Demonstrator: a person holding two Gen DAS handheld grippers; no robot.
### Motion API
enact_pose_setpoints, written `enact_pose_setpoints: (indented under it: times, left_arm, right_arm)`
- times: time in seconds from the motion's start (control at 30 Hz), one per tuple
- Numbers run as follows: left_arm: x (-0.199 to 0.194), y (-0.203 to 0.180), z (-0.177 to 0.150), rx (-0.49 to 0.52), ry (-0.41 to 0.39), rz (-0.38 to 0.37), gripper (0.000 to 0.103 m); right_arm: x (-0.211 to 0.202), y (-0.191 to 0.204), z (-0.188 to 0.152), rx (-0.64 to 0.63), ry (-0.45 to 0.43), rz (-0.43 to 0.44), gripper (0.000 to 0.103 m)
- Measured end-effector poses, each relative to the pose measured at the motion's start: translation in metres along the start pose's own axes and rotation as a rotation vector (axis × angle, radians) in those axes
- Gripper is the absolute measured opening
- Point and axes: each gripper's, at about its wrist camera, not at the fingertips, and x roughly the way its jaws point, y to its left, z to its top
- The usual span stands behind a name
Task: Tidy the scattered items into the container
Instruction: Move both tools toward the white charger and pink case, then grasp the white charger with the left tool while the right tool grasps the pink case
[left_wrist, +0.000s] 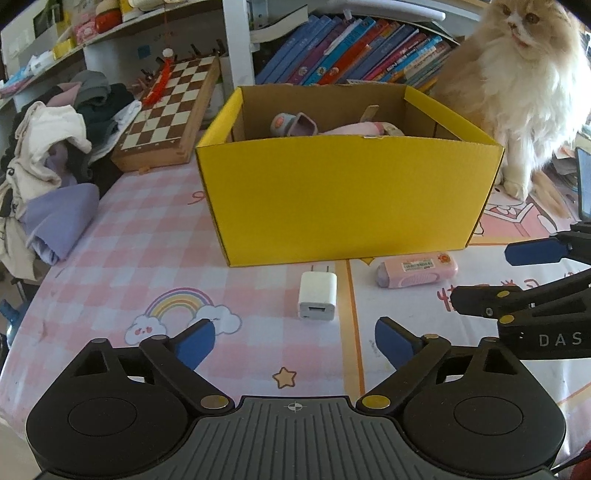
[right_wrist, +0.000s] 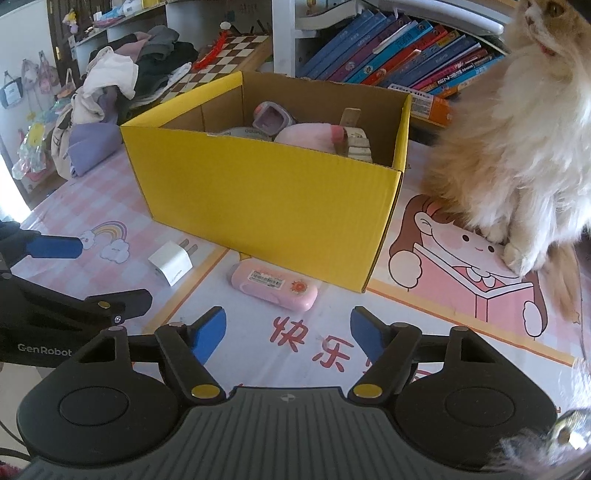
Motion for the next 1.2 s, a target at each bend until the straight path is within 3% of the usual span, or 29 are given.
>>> enact_pose_setpoints:
  times: [0.87,1.2]
  left_arm:
    - [0.049,0.001,0.024,0.016,0.021,-0.046,0.068]
    - [0.057,0.002,0.022,0.025,0.057,-0.069,0.048]
  right_arm:
    - [0.025,-0.02,0.009,0.062,0.023,0.033,0.07]
    - [0.039,-0.019,0.013,0.054,0.021,0.051,0.069]
